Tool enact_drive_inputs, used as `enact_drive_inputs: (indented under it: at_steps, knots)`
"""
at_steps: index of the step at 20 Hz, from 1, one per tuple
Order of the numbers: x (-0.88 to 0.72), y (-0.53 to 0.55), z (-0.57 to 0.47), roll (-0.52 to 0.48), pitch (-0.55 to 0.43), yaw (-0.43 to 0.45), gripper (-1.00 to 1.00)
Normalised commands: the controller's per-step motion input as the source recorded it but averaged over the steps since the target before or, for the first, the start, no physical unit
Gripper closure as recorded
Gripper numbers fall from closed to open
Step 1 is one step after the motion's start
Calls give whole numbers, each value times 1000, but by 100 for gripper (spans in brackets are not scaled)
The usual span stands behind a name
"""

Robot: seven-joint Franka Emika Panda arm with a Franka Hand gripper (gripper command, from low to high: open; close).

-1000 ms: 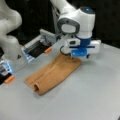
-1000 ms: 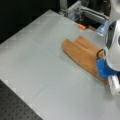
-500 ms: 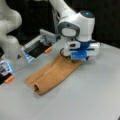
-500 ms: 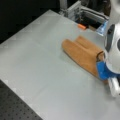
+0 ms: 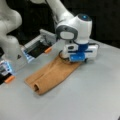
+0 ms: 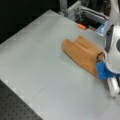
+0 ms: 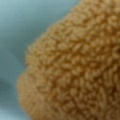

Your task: Folding a towel twice

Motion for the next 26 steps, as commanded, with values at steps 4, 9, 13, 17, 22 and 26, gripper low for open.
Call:
enact_drive_inputs:
  at_steps: [4,9,13,17,22,26]
  knots:
    - [-2,-57,-140,-221,-141,45,100]
    - [-5,-27,-144,-211,-101,18,100]
    - [23,6,-169,-181,-135,-12,100]
    - [32,18,-183,-175,-148,-19,100]
    - [9,33,-148,-189,-124,-34,100]
    - [-4,45,-131,-192,-120,-23,100]
